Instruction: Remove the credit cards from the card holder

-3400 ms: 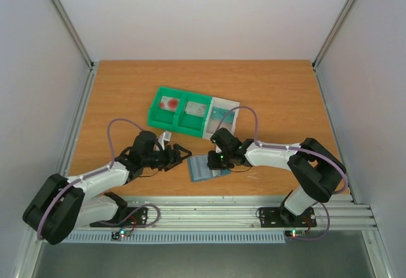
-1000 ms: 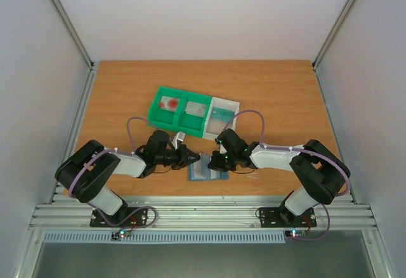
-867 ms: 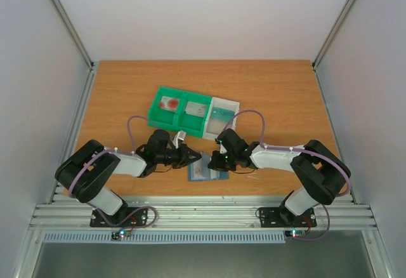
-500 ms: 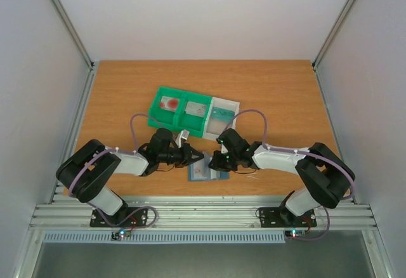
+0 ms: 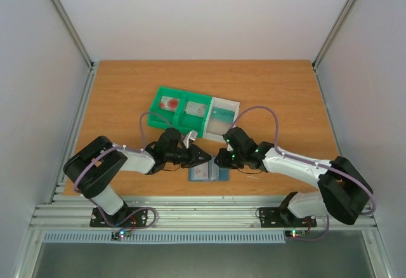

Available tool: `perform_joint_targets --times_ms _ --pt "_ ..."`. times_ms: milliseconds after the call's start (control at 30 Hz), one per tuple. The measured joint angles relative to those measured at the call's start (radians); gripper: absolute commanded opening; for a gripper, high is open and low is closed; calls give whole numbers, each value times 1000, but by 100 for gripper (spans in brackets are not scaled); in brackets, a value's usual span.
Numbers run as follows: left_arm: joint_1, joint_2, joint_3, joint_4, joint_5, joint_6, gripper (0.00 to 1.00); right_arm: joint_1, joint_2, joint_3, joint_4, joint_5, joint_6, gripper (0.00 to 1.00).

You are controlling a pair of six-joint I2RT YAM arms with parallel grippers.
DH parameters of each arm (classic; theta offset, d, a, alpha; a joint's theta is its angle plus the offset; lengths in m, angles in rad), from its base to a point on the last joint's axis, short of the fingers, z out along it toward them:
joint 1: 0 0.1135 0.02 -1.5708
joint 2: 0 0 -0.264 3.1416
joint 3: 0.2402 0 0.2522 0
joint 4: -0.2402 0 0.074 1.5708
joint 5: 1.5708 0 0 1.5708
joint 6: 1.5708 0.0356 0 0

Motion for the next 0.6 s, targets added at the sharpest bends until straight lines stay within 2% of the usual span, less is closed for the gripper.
perform_joint_targets --times_ms 133,300,600 --pt "-17 13 23 -3 -4 0 16 0 -77 0 -60 54 -12 22" --pt "-26 24 32 -5 -12 0 22 0 -170 0 -131 116 -23 22" --pt "-45 41 45 0 -19 -16 30 0 -209 2 -194 135 -35 23"
